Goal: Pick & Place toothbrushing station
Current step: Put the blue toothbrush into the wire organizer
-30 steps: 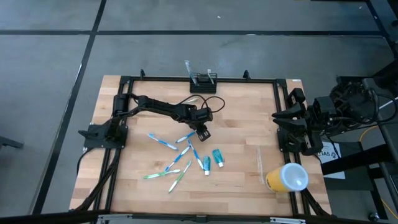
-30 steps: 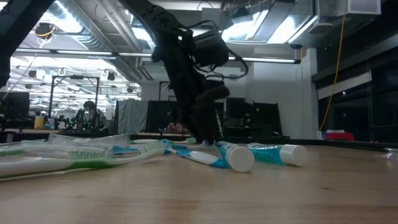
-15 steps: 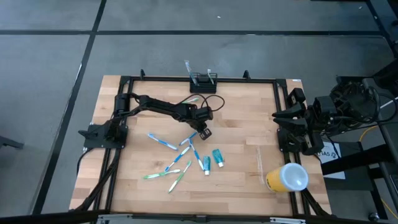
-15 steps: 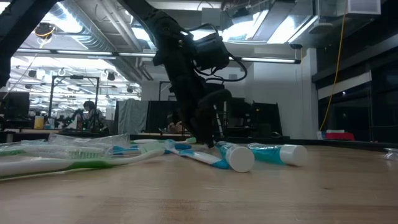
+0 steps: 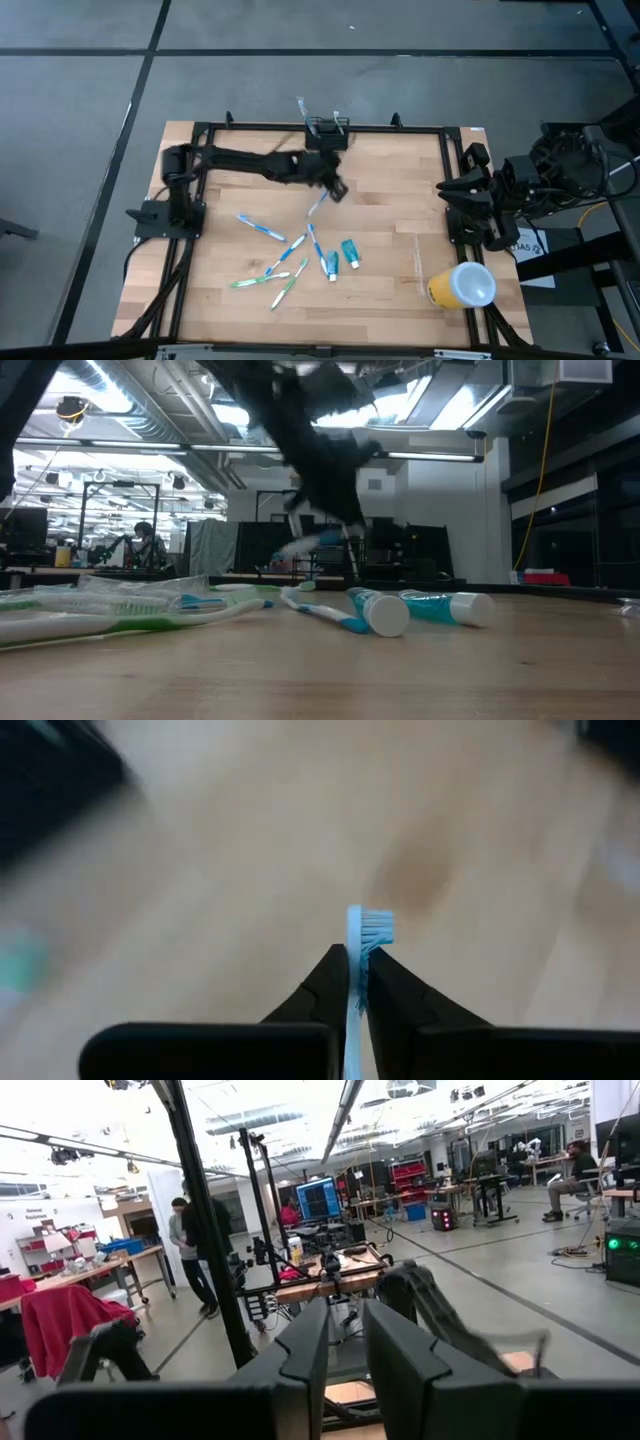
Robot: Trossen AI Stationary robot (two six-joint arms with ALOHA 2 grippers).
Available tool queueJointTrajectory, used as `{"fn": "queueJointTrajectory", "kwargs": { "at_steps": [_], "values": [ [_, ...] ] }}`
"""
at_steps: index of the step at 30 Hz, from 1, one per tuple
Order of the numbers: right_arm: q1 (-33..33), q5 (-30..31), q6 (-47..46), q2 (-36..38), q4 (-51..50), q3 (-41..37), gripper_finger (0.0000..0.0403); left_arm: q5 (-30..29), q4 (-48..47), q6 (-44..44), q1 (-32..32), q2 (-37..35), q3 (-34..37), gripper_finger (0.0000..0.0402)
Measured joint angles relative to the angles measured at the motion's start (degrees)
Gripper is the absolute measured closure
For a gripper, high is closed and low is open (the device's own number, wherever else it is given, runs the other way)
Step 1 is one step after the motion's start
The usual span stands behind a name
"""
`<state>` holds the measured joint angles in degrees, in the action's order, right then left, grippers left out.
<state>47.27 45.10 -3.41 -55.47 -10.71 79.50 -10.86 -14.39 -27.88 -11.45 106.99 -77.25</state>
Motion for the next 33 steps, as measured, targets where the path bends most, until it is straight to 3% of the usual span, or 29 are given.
{"fn": "queueJointTrajectory", "kwargs": {
  "at_steps": [6,11,15,19,26,33],
  "values": [
    [1.5,-0.1,2.1,-0.4,0.0,0.0,0.0333,-14.6,4.6,7.8,-3.8,-10.6,0.0,0.0389],
    [3.5,0.4,4.2,-0.4,0.1,0.0,0.0333,-17.8,20.0,14.2,-10.2,-17.5,5.8,0.0389],
    [5.0,1.7,5.6,-0.4,0.4,0.0,0.0333,-14.3,38.3,15.0,-16.4,-20.3,15.4,0.0389],
    [5.9,3.5,6.0,-0.2,0.5,0.0,0.0333,-8.2,49.5,14.8,-21.3,-20.0,20.8,0.0389],
    [6.1,4.0,6.6,-0.1,2.7,0.0,0.0333,-2.1,69.6,13.4,-27.3,-13.6,24.3,0.0389],
    [6.1,4.8,6.6,-0.1,4.9,0.0,0.0333,-1.2,81.0,13.5,-28.8,-4.1,23.8,0.0389]
  ]
}}
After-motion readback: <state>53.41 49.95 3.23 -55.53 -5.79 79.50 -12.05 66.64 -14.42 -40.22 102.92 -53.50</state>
